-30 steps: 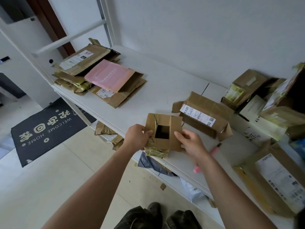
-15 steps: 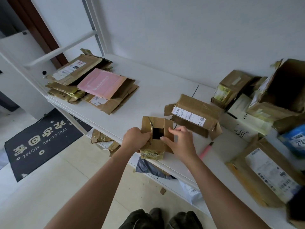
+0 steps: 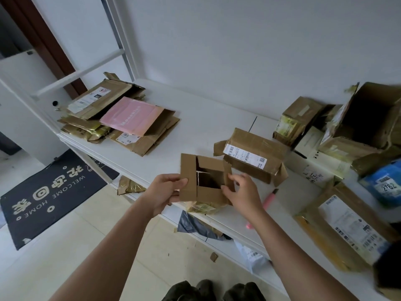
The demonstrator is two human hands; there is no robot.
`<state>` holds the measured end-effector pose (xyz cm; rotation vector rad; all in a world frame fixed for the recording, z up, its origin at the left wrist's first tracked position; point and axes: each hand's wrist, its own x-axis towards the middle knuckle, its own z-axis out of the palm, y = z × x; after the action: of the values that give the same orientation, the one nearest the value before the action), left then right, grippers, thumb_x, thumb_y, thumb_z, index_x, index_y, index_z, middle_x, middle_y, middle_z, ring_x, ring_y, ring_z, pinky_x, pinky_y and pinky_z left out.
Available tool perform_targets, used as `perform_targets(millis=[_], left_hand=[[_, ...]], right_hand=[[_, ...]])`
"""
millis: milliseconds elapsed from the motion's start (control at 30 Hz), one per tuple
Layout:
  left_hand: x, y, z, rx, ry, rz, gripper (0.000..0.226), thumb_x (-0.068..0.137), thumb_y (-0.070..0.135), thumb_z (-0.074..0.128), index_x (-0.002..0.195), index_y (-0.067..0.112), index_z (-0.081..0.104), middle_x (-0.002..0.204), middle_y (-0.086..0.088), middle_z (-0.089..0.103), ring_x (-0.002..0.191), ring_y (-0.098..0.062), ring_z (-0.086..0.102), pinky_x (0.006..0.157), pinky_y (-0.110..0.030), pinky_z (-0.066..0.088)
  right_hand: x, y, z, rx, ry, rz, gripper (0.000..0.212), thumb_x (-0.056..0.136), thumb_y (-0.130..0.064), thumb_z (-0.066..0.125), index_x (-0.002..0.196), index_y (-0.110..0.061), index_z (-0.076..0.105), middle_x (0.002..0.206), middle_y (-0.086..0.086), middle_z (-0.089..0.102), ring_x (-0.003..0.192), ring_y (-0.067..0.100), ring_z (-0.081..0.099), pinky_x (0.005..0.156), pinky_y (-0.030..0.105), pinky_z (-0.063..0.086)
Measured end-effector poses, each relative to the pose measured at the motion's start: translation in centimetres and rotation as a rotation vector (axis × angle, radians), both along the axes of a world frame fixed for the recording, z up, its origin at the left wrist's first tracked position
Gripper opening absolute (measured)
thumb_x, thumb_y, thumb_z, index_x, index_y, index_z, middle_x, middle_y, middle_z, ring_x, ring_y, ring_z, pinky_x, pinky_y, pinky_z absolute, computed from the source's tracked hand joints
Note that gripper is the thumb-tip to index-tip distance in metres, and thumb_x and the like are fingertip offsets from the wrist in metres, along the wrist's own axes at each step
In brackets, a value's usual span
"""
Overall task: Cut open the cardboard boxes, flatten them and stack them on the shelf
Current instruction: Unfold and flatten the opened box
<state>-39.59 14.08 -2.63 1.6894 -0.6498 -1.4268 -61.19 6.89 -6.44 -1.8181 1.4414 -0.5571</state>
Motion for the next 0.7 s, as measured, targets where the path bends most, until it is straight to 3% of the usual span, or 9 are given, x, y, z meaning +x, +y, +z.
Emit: perform_targets(millis=[67,133,200,267,367,467,533,600,700], left_hand=[[-0.3,0.0,0.4,-0.022,-0.036,-0.069,0.018,0.097,0.005,0.057,0.108,-0.001,0.07,0.092,-0.013,0.075,0.08,-0.025,0.073,0.081,-0.035,0.057],[-0.8,-0.2,1.6,-0.05,-0.162,-0.154,0.016,0.096,0.002,0.058,0.09,0.0,0.073,0.073,-0.008,0.061,0.063,-0.018,0.057,0.057,-0.022,0.05],[-1.0,-0.8,3.0,-0.095,-0.299,-0.204,0.024,0.095,0.0,0.058,0.074,0.004,0.067,0.067,-0.007,0.053,0.066,-0.019,0.051,0.064,-0.031,0.052],[-0.9,-1.3,4.3,-0.159,-0.383,-0.213,0.018,0.095,-0.001,0.057,0.079,-0.002,0.062,0.073,-0.013,0.059,0.077,-0.024,0.058,0.084,-0.048,0.055],[-0.4,-1.7,5.7,-0.231,-0.484,-0.249,0.017,0.097,0.002,0.054,0.092,-0.014,0.053,0.087,-0.025,0.06,0.083,-0.024,0.058,0.092,-0.055,0.051],[0.1,-2.0,6.0,-0.225,-0.564,-0.271,0.021,0.098,0.003,0.052,0.084,-0.011,0.047,0.081,-0.011,0.053,0.076,-0.018,0.051,0.076,-0.035,0.052],[0.0,-2.2,6.1,-0.203,-0.646,-0.283,0.032,0.098,0.0,0.052,0.068,0.004,0.04,0.063,0.009,0.048,0.057,-0.003,0.041,0.057,-0.014,0.038],[-0.1,-2.4,5.9,-0.192,-0.696,-0.309,0.042,0.097,-0.003,0.05,0.062,0.015,0.034,0.048,0.016,0.038,0.046,-0.002,0.034,0.046,-0.009,0.03],[-0.3,-2.4,5.6,-0.197,-0.766,-0.307,0.04,0.096,-0.004,0.049,0.063,0.017,0.04,0.056,0.013,0.041,0.055,-0.005,0.039,0.051,-0.016,0.032]], right_hand=[[-0.1,-0.3,0.8,-0.088,0.095,0.009,0.049,0.087,-0.027,0.073,0.13,-0.011,0.057,0.12,0.004,0.051,0.113,0.019,0.052,0.084,0.022,0.044],[0.1,-0.6,1.9,-0.253,0.207,-0.019,0.054,0.083,-0.026,0.077,0.129,-0.012,0.052,0.121,0.007,0.047,0.111,0.021,0.049,0.084,0.029,0.051],[0.3,-0.6,3.1,-0.438,0.214,-0.07,0.055,0.083,-0.024,0.077,0.129,-0.01,0.052,0.121,0.012,0.046,0.109,0.023,0.047,0.084,0.035,0.055],[0.2,-0.7,4.1,-0.575,0.142,-0.116,0.052,0.086,-0.025,0.074,0.132,-0.01,0.054,0.119,0.014,0.048,0.105,0.025,0.048,0.079,0.035,0.055],[-0.4,-0.9,4.9,-0.64,0.104,-0.112,0.053,0.09,-0.03,0.07,0.137,-0.013,0.053,0.122,0.016,0.052,0.11,0.027,0.048,0.082,0.035,0.05],[-0.8,-0.5,5.2,-0.669,0.124,-0.108,0.037,0.094,-0.033,0.064,0.127,-0.017,0.062,0.119,0.011,0.054,0.107,0.024,0.046,0.078,0.032,0.05],[-0.8,-0.1,5.3,-0.731,0.136,-0.125,0.023,0.098,-0.029,0.059,0.108,-0.012,0.07,0.111,0.008,0.058,0.099,0.02,0.048,0.071,0.027,0.045],[-0.9,0.0,5.4,-0.678,0.031,-0.063,0.022,0.1,-0.025,0.054,0.097,-0.008,0.068,0.098,0.004,0.062,0.086,0.015,0.052,0.067,0.021,0.04],[-1.5,-0.3,5.7,-0.46,-0.101,0.075,0.021,0.1,-0.024,0.054,0.092,-0.009,0.066,0.076,-0.001,0.063,0.062,0.007,0.054,0.057,0.011,0.037]])
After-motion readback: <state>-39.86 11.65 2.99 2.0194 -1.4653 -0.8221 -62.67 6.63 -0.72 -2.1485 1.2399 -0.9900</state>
